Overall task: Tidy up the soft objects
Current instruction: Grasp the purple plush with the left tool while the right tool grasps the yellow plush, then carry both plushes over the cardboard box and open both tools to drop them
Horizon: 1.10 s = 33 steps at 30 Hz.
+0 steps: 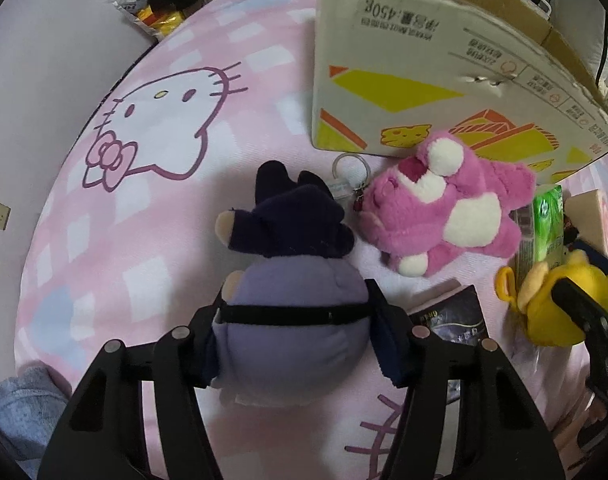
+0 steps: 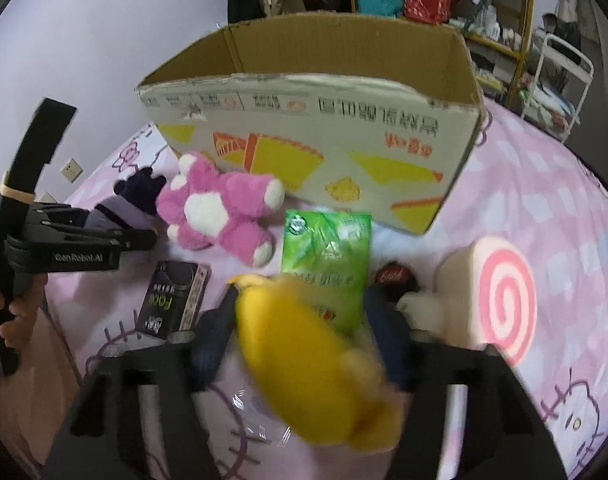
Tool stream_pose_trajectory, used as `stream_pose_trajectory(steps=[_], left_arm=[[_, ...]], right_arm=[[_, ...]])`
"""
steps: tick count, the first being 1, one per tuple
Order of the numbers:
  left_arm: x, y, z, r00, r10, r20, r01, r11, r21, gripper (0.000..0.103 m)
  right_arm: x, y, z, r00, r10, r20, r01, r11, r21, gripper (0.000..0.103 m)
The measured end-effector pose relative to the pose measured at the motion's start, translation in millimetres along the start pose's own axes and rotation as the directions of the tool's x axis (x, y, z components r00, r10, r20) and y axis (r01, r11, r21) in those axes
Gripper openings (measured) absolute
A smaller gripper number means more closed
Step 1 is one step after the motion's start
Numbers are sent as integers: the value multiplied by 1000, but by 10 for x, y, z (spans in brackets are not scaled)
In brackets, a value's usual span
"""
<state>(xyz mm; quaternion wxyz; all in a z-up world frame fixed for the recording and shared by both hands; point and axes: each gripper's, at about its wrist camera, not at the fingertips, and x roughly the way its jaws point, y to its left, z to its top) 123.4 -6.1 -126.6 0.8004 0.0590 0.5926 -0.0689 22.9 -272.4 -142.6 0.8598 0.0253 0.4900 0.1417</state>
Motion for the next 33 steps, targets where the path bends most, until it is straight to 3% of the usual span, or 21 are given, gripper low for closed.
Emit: stream_pose_trajectory(steps=[5, 10, 16, 21, 25, 33], left_arm=[[-241, -33, -116, 997, -19, 72, 19, 1000, 3, 59], [-470, -90, -256, 989, -21, 144, 19, 1000, 12, 59], [-791, -127, -387, 964, -18, 264, 13, 1000, 23, 59], [-964, -111, -411, 934, -18, 356, 5, 999, 38, 59], [-1144, -130, -492, 898, -16, 440, -5, 999, 46, 59], [-1566, -251, -569, 786, -22, 618, -32, 997, 76, 59]], right_arm=[[-36, 23, -69, 1000, -26, -1, 26, 1000, -13, 47], [-183, 4, -45, 998, -31, 62, 32, 999, -4, 37], [-437, -23, -25, 983, -85, 160, 80, 996, 37, 33], [-723, -33, -8, 953, -102, 285, 92, 995, 49, 33], [-921, 3, 33, 915, -119, 386, 116, 993, 30, 33], [-1204, 83, 216, 866, -133, 482, 149, 989, 5, 33]])
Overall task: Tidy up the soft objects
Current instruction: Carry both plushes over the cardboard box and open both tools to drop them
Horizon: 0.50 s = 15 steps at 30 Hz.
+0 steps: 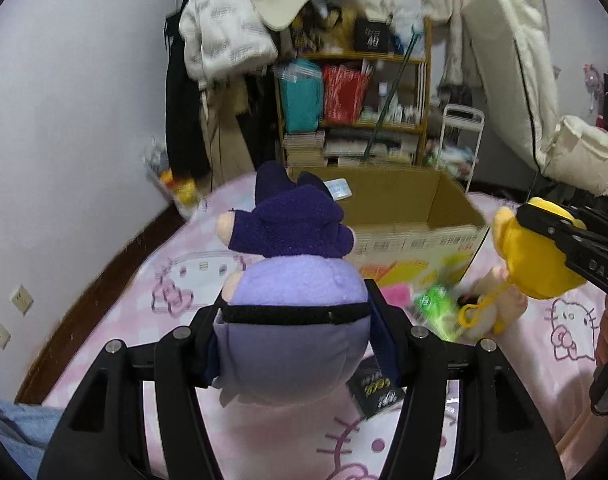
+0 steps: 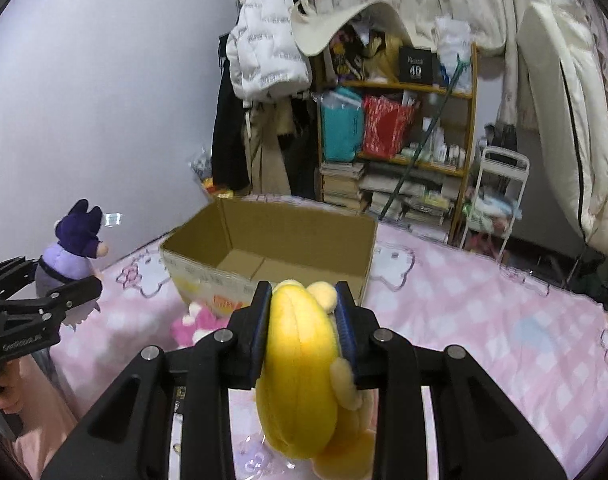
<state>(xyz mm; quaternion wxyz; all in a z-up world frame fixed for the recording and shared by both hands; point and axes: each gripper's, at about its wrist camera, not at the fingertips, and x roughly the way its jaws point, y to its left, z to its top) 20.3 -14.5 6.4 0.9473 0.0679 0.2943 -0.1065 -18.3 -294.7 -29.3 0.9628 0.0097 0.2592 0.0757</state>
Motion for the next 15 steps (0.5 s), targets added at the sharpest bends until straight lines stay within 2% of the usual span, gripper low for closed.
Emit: stream_pose_trajectory(steps=[6, 15], left_arm=[[-190, -115, 264, 991, 30, 131, -37, 998, 52, 59], [-112, -163, 709, 984, -4, 175, -7, 998, 61, 59]], right_arm=[[-56, -76, 295, 998, -8, 62, 8, 1000, -5, 33], [71, -216, 729, 992, -21, 124, 21, 1000, 3, 33]])
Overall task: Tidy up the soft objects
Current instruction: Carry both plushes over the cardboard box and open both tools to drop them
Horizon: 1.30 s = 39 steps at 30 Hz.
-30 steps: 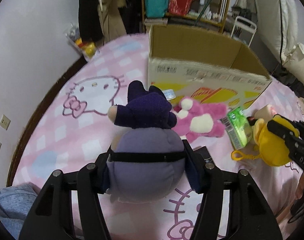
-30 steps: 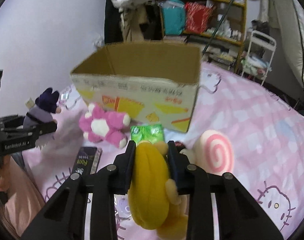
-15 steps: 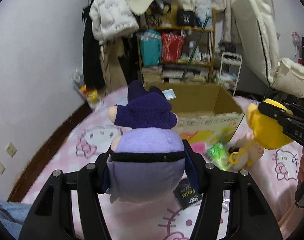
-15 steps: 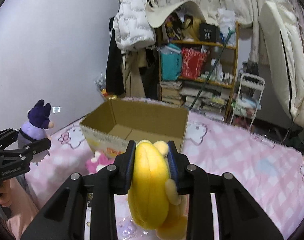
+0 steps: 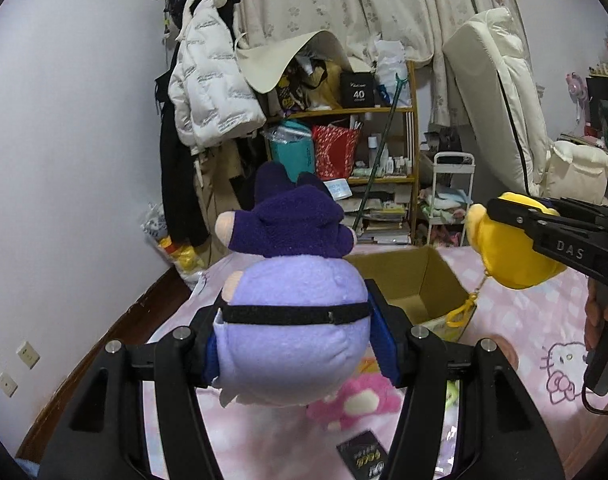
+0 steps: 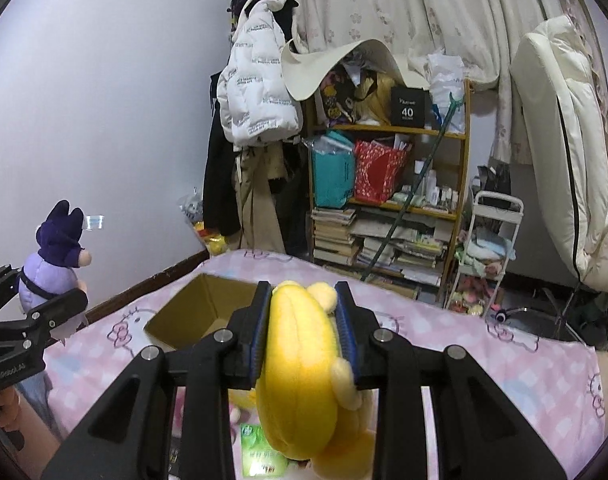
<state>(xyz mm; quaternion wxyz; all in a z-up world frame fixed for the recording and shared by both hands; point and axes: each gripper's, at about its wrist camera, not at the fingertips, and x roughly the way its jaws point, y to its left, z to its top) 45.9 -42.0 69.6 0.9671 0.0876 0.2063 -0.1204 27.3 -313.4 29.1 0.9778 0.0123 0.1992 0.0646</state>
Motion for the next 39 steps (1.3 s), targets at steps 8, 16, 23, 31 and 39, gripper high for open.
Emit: stream_pose_trajectory(steps=[8, 16, 23, 31, 39], left_arm=[[494, -65, 112, 1000, -31, -4, 31, 1000, 1, 59], [1007, -78, -130, 994, -55, -92, 54, 998, -17, 60], [1341, -125, -305, 983, -53, -176, 58, 998, 22, 60], [1473, -175, -364, 981, -51, -189, 60, 997, 41, 62], [1397, -132, -377, 982, -42, -182, 46, 999, 16, 71]], right_arm=[[195, -2, 145, 997, 13, 71, -13, 1000, -9, 33], [524, 17, -91, 997, 67, 44, -67, 998, 6, 34], [880, -93, -337, 996, 76, -36, -75, 997, 26, 34], [1077, -173, -449, 992, 108, -72, -103, 992, 69, 35], [1003, -115, -445, 993, 102, -61, -100, 994, 44, 58]])
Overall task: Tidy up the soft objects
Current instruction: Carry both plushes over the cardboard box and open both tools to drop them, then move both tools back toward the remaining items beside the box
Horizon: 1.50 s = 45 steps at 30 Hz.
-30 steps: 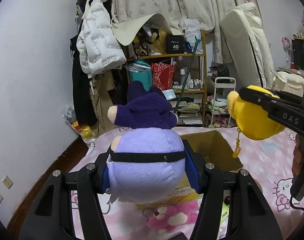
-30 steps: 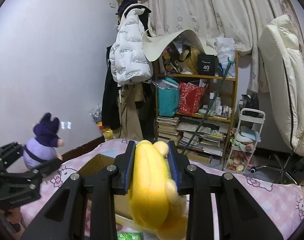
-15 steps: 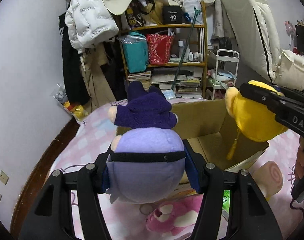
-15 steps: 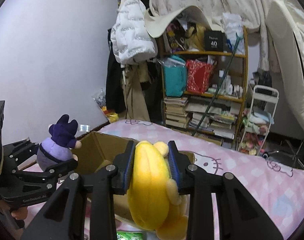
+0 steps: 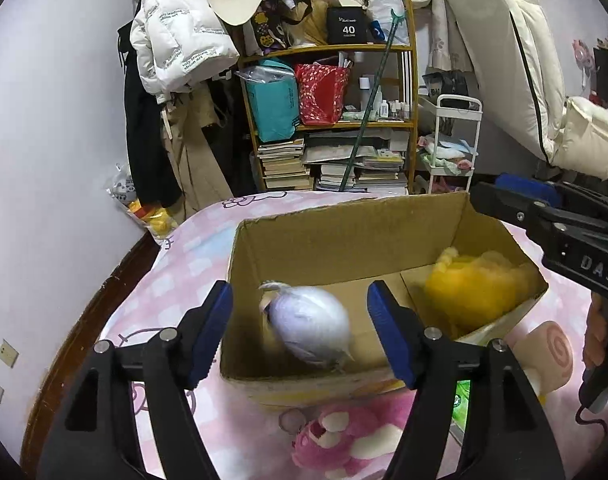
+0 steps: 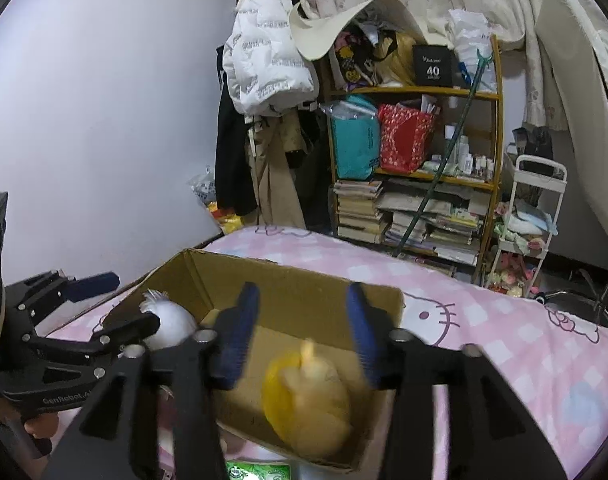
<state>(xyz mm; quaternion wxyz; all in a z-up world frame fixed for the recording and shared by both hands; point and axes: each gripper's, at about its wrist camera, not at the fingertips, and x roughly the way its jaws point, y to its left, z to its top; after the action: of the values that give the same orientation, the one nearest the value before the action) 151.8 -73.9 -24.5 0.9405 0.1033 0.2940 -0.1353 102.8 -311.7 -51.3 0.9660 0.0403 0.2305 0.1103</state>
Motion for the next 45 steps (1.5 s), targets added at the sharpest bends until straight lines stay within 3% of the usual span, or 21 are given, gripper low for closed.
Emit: stream_pose_trajectory(steps=[3, 6, 9, 12, 16, 19, 34, 45], left_arm=[[-36, 31, -28, 1000, 27, -4, -27, 1000, -13, 83], [-101, 48, -22, 1000, 25, -12, -25, 1000, -16, 85], [-180, 64, -15, 1000, 26, -4, -27, 999, -24, 93], [-269, 75, -34, 1000, 29, -2, -29, 999, -27, 95], [-412, 68, -98, 999, 42, -9, -42, 999, -22, 96], [-537, 70, -170, 999, 35, -27, -36, 999, -29, 96], [-986, 27, -444, 996, 5, -92, -6, 1000, -19, 96], [-949, -61, -690, 978, 16, -206, -14, 1000, 9, 96]], right_arm=[[-76, 16, 16, 1000, 0, 6, 0, 1000, 6, 65], [-170, 25, 4, 1000, -9, 10, 9, 1000, 11, 74], [-243, 33, 12, 1000, -21, 4, 21, 1000, 11, 79], [-346, 59, 24, 999, -32, 8, 32, 999, 8, 91], [-512, 80, 49, 999, -44, 20, 44, 999, 16, 93], [-638, 105, 58, 998, -59, 28, 59, 998, 16, 102], [-1216, 102, -118, 993, -119, 22, 118, 992, 48, 103], [-1343, 107, -383, 987, -142, -74, 148, 985, 86, 103]])
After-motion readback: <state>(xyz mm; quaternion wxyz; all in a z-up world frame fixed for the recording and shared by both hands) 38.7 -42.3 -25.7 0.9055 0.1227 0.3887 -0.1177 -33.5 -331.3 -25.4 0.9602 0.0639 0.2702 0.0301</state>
